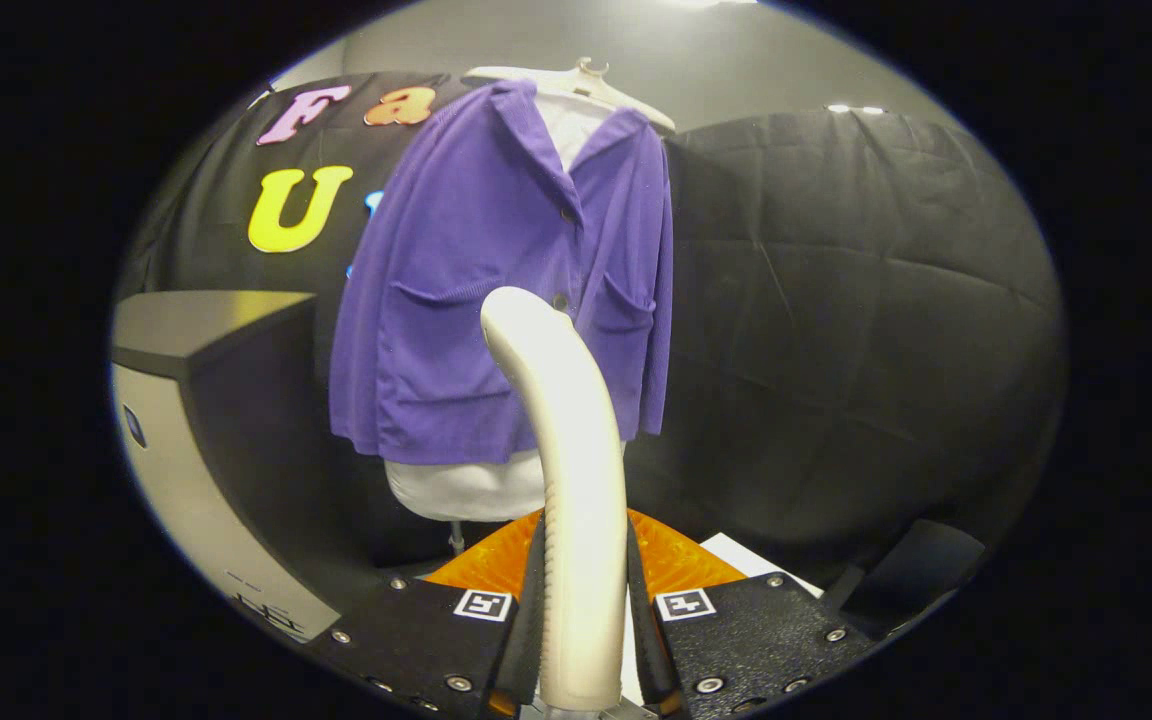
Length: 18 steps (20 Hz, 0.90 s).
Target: Iron the clothes twice with a garment steamer, once on the left side and once on the right side.
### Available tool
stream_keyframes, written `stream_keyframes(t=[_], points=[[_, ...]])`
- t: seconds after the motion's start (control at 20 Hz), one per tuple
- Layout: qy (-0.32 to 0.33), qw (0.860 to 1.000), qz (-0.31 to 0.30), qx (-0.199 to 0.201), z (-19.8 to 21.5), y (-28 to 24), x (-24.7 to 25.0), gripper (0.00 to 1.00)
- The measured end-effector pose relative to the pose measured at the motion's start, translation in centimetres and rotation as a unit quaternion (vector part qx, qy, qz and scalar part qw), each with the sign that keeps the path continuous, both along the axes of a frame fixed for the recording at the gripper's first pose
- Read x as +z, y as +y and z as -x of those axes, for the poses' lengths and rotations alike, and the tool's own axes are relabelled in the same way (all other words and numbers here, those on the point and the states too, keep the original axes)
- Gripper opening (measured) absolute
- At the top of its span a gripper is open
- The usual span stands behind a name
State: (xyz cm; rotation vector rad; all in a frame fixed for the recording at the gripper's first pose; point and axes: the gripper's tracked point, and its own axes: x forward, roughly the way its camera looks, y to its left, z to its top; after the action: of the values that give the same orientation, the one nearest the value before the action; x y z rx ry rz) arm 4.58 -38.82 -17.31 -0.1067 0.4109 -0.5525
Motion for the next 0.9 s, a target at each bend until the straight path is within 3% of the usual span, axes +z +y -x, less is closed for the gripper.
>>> stream_keyframes(t=[0.4, 0.9], points=[[-0.072, 0.996, 0.026, 0.04, 7.2, 6.4, 11.5, 0.38], [-0.142, 0.985, 0.022, 0.095, 9.9, 14.5, 19.9, 0.38]])
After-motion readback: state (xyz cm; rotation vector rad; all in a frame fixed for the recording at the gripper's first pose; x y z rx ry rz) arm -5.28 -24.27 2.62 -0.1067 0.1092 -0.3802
